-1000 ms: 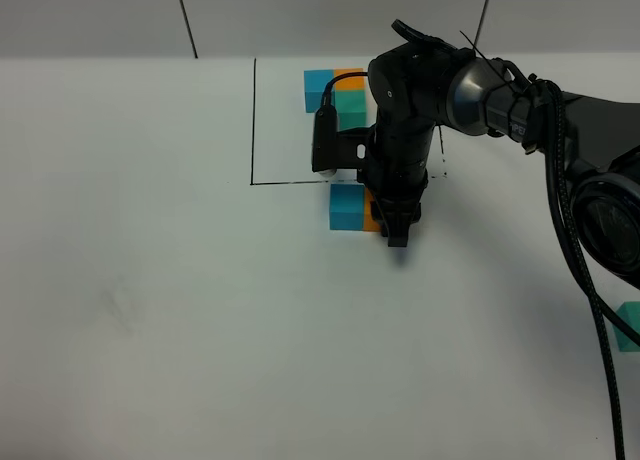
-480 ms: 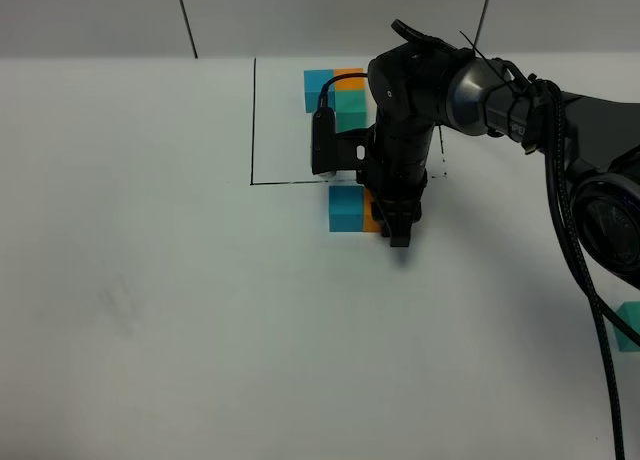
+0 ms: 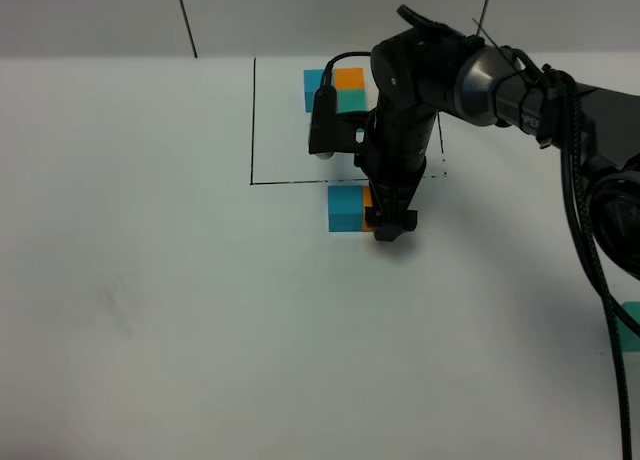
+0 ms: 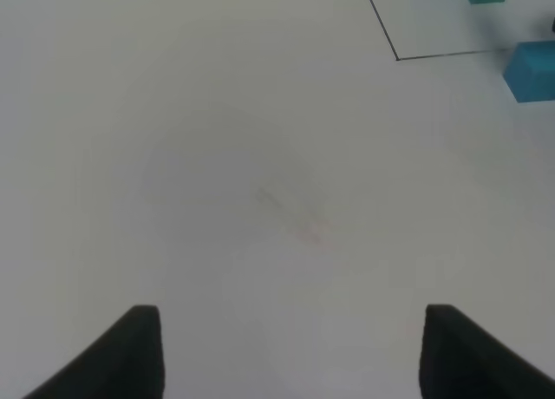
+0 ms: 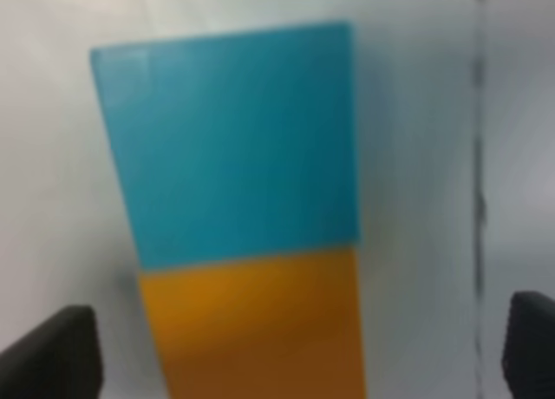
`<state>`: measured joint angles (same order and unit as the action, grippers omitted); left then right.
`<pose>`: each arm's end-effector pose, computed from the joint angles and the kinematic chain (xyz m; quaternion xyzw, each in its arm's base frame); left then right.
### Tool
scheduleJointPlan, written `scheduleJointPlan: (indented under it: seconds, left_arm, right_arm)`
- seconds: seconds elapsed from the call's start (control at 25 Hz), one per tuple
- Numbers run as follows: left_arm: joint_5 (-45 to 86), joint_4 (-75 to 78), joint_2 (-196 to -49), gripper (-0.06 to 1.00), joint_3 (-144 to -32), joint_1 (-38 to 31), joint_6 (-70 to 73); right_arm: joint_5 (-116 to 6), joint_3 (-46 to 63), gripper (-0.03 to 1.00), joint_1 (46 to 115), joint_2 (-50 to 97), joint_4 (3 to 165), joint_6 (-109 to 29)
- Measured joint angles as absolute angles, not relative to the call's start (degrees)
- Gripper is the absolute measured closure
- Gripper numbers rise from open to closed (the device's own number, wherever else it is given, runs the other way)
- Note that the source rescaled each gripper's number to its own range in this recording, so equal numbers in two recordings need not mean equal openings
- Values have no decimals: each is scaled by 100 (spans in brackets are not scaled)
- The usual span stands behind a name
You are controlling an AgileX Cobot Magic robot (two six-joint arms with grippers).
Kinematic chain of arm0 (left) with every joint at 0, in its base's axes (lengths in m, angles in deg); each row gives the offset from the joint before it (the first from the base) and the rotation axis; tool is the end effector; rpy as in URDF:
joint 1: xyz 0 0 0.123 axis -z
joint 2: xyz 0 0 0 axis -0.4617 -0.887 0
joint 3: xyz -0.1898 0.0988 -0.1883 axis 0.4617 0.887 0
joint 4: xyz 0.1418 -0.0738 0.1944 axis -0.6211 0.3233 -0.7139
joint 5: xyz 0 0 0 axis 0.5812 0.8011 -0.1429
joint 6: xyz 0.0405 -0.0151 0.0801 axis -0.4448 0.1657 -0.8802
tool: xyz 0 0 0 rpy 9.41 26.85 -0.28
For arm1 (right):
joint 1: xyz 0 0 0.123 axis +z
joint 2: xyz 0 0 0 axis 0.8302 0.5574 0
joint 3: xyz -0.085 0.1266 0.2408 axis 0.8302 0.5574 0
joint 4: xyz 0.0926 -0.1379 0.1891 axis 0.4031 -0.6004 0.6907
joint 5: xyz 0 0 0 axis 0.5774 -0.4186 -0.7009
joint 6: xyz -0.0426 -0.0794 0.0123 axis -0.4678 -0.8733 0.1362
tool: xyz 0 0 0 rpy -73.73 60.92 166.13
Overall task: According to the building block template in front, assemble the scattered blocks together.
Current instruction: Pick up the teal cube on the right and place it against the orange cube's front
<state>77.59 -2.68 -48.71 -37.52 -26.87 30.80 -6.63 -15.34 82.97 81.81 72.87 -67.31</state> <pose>-0.0075 -0.0125 0.2792 0.0425 0.8471 -0.0609 0.5262 0.4219 0.2093 0.1418 -0.6308 0.7714 -0.0384 0.0748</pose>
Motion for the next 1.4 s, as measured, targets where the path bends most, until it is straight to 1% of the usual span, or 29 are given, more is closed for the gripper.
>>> scheduleJointPlan:
  seconds: [0.04,0.08,0.2,0.32,0.44,0.52,0.56,0.68,0.76,0.88,1.04,1.24,1.4]
  left_arm:
    - [7759,-268,-4871,58,-3752,-2687,3080]
    - [7759,-268,-4871,58,-3752,-2687,3080]
    - [7759,-268,-4871,58,-3752,-2687,3080]
    - [7759,-268,-4871,58,-3752,-2687,3080]
    - [7759,-268,-4871,58,-3752,-2687,3080]
    - [7759,-268,-4871,58,-3752,-2687,3080]
    - [7759,-268,-4871,58,-3752,-2687,3080]
    - [7759,-268,-4871,58,-3752,-2687,3080]
    - [7759,-268,-4871,58,-3752,-2687,3080]
    - [7759,-268,-4871,58,-3752,-2687,3080]
    - [7759,-268,-4871,58,-3752,-2687,3080]
    - [7759,-268,-4871,58,-3752,-2687,3080]
    - [7759,-268,-4871,58,-3752,-2687,3080]
  right_arm:
    - [-524,-1534,3,8287,8060,7217,-6518]
    - [-369,-1534,0,8252,7933,7187,-6321]
    - [274,-1489,-3,8029,7563,7216,-5417]
    - [394,-1039,-3,7601,7095,7576,-4358]
    - [307,35,-3,7146,6424,7706,-3627]
    - [-154,794,-3,6855,5780,7706,-3100]
    - [-446,1337,-3,6693,5421,7706,-2812]
    - [-1479,2557,-3,6209,4432,7667,-1745]
    - [-1803,3205,-3,5865,3935,7617,-1298]
    - [-1929,4045,-3,5444,3476,7576,-1079]
    - [-2391,4680,-3,5130,3337,7576,-1035]
    - [-3132,5064,-2,5091,3376,7515,-1069]
    - [-3306,5192,0,5091,3560,7461,-1220]
